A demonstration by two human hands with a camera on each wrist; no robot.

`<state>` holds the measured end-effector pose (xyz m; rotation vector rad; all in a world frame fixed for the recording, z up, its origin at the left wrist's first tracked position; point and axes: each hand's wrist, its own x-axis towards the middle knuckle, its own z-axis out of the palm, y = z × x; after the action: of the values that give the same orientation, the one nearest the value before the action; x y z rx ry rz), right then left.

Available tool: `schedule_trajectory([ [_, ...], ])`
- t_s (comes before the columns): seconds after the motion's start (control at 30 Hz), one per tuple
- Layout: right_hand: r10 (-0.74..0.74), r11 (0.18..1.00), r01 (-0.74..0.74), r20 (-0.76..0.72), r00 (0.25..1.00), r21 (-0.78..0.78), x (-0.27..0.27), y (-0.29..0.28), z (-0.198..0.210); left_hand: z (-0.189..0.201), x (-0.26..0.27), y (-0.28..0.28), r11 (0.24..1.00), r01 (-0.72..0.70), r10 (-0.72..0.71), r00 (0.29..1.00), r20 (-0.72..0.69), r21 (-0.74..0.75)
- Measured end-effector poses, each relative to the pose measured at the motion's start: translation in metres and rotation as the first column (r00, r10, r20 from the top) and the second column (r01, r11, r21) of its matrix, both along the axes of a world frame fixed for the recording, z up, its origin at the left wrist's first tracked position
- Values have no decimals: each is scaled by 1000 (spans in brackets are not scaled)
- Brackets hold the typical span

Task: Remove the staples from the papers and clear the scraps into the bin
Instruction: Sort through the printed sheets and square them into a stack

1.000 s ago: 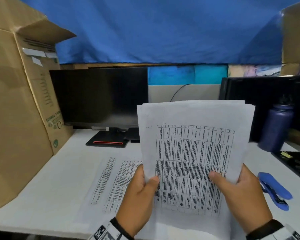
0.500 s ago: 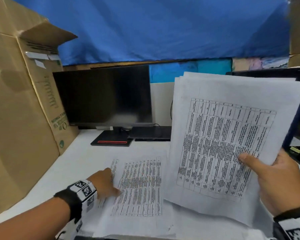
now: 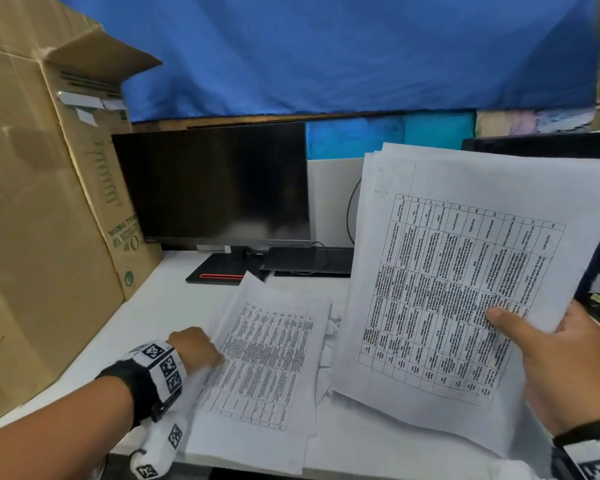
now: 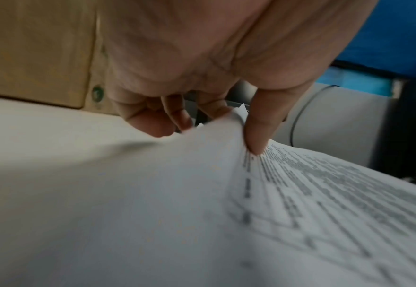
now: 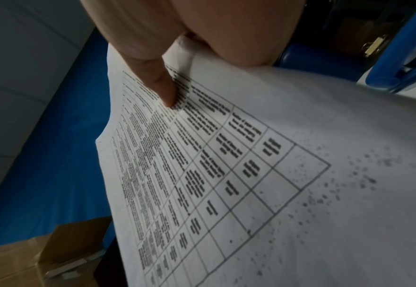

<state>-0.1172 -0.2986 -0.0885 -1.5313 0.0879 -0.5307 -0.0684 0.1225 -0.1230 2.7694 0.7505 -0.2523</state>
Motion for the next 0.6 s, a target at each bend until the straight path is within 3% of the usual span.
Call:
schedule_trajectory([
  [0.13,10,1000,-10,7,1000,2,-1,0,-1,0,-5,10,992,-30,36,998,49,-121],
  [0.23,13,1000,-14,5,1000,22,0,0,-2,2,-4,19,961,-43,93,980,174,-273],
  [0.4,23,999,-22,-13,1000,47,0,-1,-3,27,-9,33,929,84,67,919,388,-360],
  [0.6,28,996,-28,3,1000,83,0,0,-3,78,-33,29,708,324,155,795,586,-627],
])
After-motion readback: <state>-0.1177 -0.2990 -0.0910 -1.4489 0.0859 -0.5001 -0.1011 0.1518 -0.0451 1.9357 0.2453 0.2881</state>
